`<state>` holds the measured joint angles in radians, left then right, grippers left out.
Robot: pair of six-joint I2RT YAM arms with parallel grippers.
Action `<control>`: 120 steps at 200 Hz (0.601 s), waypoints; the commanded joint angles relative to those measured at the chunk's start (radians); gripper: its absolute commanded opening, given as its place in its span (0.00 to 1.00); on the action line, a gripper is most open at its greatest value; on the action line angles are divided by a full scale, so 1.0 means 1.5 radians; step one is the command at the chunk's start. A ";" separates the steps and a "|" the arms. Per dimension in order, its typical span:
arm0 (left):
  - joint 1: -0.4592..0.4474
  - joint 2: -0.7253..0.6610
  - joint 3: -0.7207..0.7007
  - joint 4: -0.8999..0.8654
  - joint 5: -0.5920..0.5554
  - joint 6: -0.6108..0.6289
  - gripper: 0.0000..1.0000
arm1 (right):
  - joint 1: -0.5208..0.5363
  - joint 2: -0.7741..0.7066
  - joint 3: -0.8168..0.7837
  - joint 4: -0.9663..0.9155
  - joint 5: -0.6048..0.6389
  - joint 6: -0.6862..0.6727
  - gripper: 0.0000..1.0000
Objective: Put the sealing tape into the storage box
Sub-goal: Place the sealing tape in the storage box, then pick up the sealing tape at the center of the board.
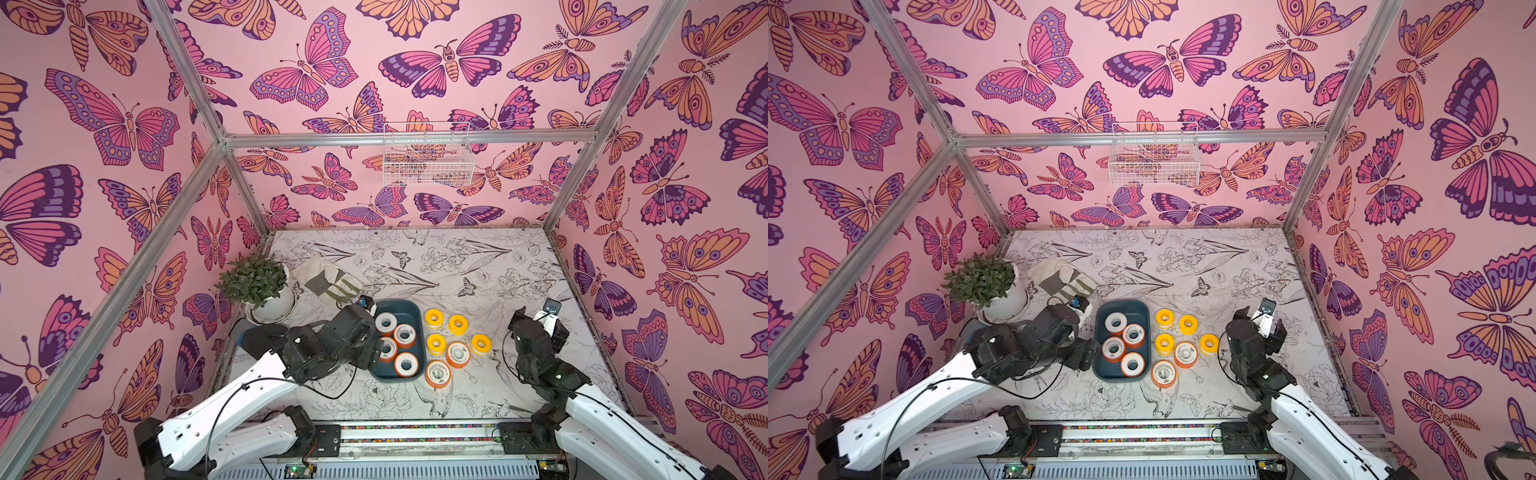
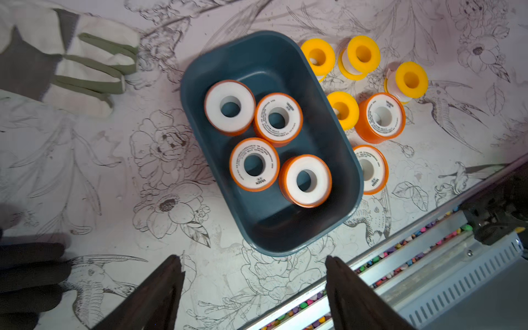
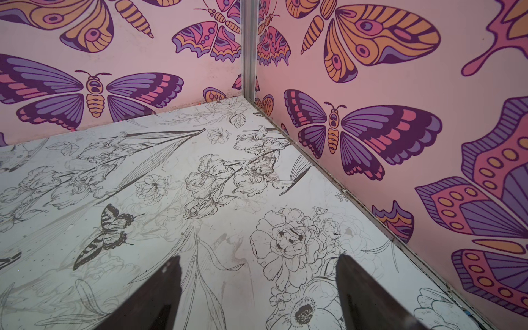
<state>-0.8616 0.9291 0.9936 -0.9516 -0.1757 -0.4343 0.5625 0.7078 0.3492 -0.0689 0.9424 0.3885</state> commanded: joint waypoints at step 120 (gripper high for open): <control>0.017 -0.098 -0.037 -0.041 -0.094 0.006 0.87 | 0.002 0.265 0.294 -0.158 -0.428 -0.065 0.86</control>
<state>-0.8444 0.7734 0.9543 -0.9985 -0.2924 -0.4335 0.5625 1.0248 0.7021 -0.2184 0.4675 0.3096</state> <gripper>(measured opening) 0.871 0.865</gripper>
